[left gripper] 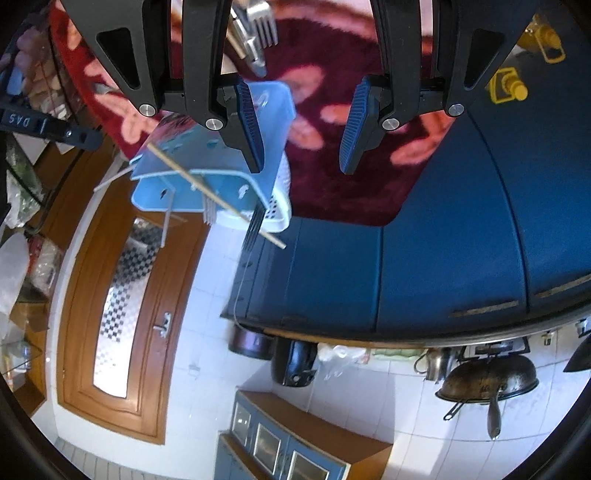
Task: Organize utensils
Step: 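Reach the right tool to the silver fork on the rug and close on it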
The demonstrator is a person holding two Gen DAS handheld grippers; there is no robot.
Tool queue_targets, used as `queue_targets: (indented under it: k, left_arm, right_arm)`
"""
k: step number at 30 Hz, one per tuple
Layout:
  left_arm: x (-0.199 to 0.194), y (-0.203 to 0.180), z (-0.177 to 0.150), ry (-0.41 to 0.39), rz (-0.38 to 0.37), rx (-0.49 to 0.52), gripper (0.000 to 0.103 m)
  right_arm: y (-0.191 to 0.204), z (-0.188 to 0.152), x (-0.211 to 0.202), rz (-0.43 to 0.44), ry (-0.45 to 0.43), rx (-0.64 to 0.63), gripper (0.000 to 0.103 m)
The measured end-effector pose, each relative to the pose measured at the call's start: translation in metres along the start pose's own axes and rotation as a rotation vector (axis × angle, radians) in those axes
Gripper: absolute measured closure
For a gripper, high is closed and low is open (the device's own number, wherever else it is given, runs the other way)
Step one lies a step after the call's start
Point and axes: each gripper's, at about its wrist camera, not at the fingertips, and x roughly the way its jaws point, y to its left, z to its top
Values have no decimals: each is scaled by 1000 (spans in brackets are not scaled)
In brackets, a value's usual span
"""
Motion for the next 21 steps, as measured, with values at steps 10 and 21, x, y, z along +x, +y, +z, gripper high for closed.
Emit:
queue_targets:
  k: [10,21]
  left_arm:
    - [2,5,-15,29,7,1,59]
    - [12,12,-30,102,18,-5,59]
  right_arm:
    - [-56,-33,16,-59,103,250,81]
    - [-125,-68,1,-194,116,535,79]
